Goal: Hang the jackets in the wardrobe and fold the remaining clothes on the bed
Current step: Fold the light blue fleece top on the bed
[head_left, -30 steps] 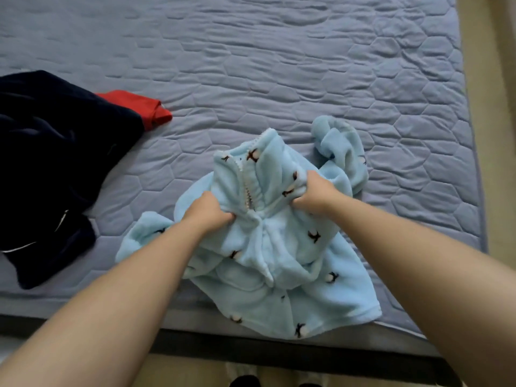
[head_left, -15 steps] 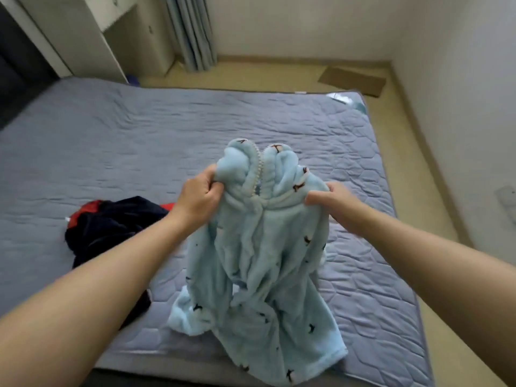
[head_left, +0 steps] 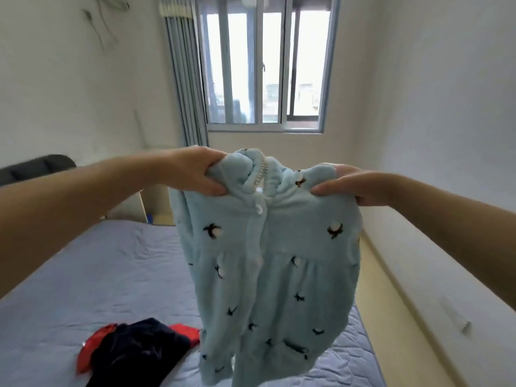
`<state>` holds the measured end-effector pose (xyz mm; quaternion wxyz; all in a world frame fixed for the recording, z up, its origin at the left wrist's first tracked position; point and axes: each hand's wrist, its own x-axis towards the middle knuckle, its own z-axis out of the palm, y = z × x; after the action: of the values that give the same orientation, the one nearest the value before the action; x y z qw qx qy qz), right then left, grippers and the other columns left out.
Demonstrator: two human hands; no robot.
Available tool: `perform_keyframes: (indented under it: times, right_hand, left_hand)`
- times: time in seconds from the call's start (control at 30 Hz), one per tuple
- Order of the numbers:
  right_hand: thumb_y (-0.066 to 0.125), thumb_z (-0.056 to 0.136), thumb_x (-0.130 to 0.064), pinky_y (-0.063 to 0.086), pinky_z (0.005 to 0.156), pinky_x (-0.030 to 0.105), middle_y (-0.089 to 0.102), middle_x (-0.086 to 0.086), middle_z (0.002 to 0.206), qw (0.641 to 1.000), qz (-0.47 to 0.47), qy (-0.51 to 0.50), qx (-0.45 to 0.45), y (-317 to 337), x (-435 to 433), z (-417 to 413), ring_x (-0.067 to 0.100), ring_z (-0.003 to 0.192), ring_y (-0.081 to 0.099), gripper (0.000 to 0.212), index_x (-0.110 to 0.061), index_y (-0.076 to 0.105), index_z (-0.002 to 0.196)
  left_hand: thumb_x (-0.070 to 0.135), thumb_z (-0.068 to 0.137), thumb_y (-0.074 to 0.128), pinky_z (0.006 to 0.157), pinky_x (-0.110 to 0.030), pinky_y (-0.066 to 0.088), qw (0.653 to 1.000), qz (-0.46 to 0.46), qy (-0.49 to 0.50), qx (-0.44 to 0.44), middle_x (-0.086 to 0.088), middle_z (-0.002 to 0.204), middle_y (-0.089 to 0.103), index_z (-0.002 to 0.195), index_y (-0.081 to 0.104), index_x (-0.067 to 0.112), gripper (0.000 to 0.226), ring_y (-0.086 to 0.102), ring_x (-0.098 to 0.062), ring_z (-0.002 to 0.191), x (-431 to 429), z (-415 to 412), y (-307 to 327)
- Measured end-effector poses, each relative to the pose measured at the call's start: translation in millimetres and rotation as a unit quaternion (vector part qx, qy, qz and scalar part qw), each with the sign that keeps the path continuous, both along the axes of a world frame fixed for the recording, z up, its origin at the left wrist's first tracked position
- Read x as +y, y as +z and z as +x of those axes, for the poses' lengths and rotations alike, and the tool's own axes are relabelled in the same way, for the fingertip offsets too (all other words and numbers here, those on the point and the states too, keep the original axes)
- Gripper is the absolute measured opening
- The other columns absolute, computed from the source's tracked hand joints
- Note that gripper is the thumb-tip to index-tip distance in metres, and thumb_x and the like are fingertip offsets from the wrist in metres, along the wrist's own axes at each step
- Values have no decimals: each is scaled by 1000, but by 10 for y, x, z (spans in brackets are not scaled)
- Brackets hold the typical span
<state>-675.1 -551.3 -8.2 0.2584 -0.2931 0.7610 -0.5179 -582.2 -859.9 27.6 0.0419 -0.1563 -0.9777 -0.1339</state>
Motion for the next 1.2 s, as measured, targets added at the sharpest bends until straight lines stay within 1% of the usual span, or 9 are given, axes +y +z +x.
perform_keyframes:
  times: [0.23, 0.37, 0.47, 0.53, 0.63, 0.73, 0.87, 1.03, 1.2]
  right_hand:
    - [70, 81, -7, 57, 77, 29, 70, 9, 111, 986, 146, 33, 78, 653, 81, 343, 23, 99, 68, 33, -7, 62, 113]
    - [54, 92, -13, 59, 64, 29, 67, 10, 94, 879, 229, -153, 389, 749, 6, 445, 22, 75, 69, 14, -5, 65, 98]
    - [45, 94, -13, 58, 70, 37, 66, 10, 88, 833, 180, -231, 470, 809, 18, 507, 27, 74, 66, 25, -4, 68, 93]
    - [44, 96, -21, 57, 74, 38, 66, 8, 95, 868, 105, -227, 429, 847, 22, 559, 26, 85, 64, 26, -7, 66, 100]
    - [47, 99, -29, 57, 78, 34, 62, 6, 112, 970, -99, -137, 172, 856, -49, 681, 21, 99, 63, 22, -16, 55, 115]
    - [50, 97, -24, 56, 78, 30, 63, 8, 117, 977, -188, -92, 46, 810, -97, 716, 21, 101, 64, 28, -17, 52, 124]
    - [58, 92, -19, 56, 74, 27, 67, 11, 112, 984, -135, -69, 90, 871, -15, 732, 20, 95, 67, 29, -8, 60, 118]
    - [68, 86, -19, 57, 79, 34, 67, 14, 108, 936, 167, -99, 294, 1011, 140, 751, 27, 99, 65, 27, -3, 66, 108]
    - [52, 95, -14, 56, 78, 26, 65, 8, 111, 971, -55, -110, 206, 931, 252, 749, 20, 99, 63, 25, -11, 57, 120]
  left_hand:
    - [27, 81, 72, 70, -23, 42, 975, -180, 16, 126, -4, 104, 64, 122, 56, 15, 45, 58, -17, 87, 67, 354, 703]
    - [47, 80, 68, 55, -27, 39, 925, -226, 84, 294, 3, 79, 60, 92, 60, 19, 32, 52, -13, 69, 100, 364, 894]
    - [47, 80, 68, 54, -25, 33, 924, -149, 133, 327, 8, 67, 50, 74, 52, 24, 29, 46, -7, 61, 55, 317, 1036]
    - [38, 84, 66, 52, -19, 30, 929, -77, 152, 330, 9, 66, 46, 75, 52, 20, 25, 42, -3, 60, 27, 259, 1107]
    - [26, 87, 64, 52, -15, 27, 928, 46, 168, 329, 6, 70, 47, 85, 52, 16, 16, 40, -1, 63, 16, 212, 1175]
    - [25, 90, 61, 52, -19, 29, 926, 104, 164, 325, 4, 75, 47, 93, 45, 15, 19, 42, -5, 65, 1, 242, 1214]
    - [44, 93, 51, 52, -25, 29, 908, -115, 122, 385, 6, 71, 47, 95, 39, 21, 26, 43, -8, 57, -159, 412, 1190]
    - [71, 78, 48, 50, -15, 24, 891, -253, 40, 376, 18, 59, 47, 82, 50, 31, 40, 43, 2, 54, -239, 606, 1134]
    - [76, 70, 44, 55, -12, 32, 947, -175, 20, 269, 14, 71, 61, 81, 57, 30, 49, 52, 1, 61, -114, 685, 1067]
